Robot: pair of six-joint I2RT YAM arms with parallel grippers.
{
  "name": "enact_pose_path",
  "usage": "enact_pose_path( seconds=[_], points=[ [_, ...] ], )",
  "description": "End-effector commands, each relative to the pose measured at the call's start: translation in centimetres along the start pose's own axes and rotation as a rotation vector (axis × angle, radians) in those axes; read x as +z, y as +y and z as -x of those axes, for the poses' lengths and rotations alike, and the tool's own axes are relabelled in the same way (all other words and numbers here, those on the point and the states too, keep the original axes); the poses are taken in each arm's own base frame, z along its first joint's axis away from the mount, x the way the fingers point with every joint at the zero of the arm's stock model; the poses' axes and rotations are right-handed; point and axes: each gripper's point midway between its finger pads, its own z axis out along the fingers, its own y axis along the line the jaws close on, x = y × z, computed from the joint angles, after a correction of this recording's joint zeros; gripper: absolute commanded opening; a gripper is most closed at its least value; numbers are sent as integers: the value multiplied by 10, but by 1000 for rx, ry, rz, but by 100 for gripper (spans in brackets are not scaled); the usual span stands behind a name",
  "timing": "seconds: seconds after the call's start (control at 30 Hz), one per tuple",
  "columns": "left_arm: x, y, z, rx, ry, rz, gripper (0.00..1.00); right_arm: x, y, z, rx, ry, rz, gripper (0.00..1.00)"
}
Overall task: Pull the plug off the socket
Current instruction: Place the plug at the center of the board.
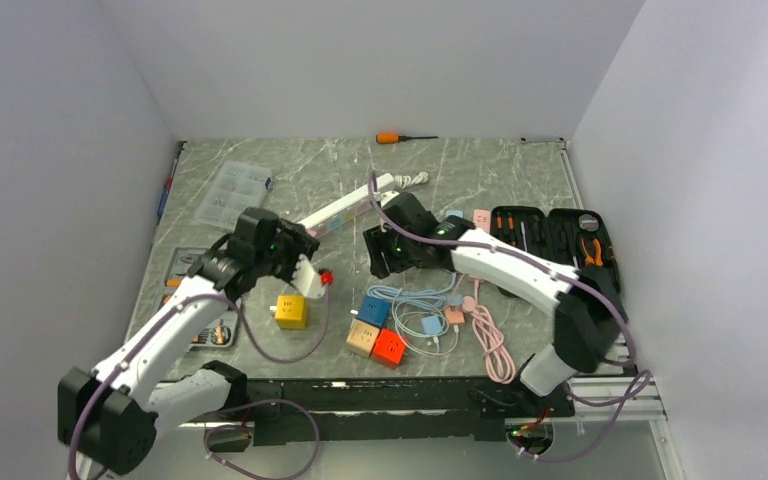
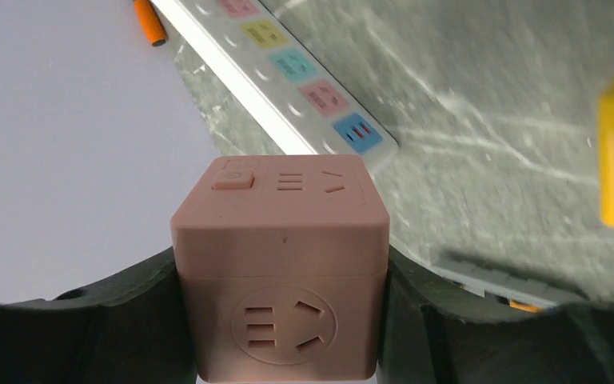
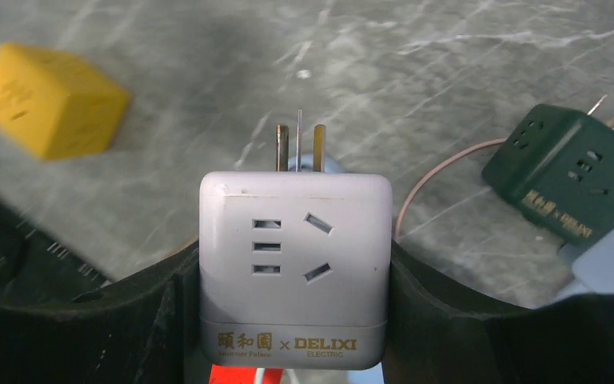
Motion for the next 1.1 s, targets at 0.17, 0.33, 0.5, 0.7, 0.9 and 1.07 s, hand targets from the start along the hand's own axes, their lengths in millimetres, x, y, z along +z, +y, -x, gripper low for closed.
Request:
enact_pose_path(
  seconds=[0.17, 0.33, 0.5, 0.7, 0.9, 1.07],
  points=[
    [12, 8, 46, -600, -88, -229, 0, 91, -57, 11, 96, 20, -231, 0],
    [21, -20, 58, -616, -146, -222, 0, 105, -77, 3, 155, 26, -245, 0],
    [32, -25, 60, -704, -137, -243, 0, 119, -84, -1, 166, 40, -256, 13],
    [52, -26, 60, -715, -140, -308, 0, 127, -91, -7, 215, 41, -231, 60],
    [81, -41, 58, -773, -99, -406, 0, 109, -94, 11, 212, -12, -248, 86],
    [98, -56, 57, -822, -66, -480, 1, 60, -85, 45, 210, -134, -240, 100]
  ],
)
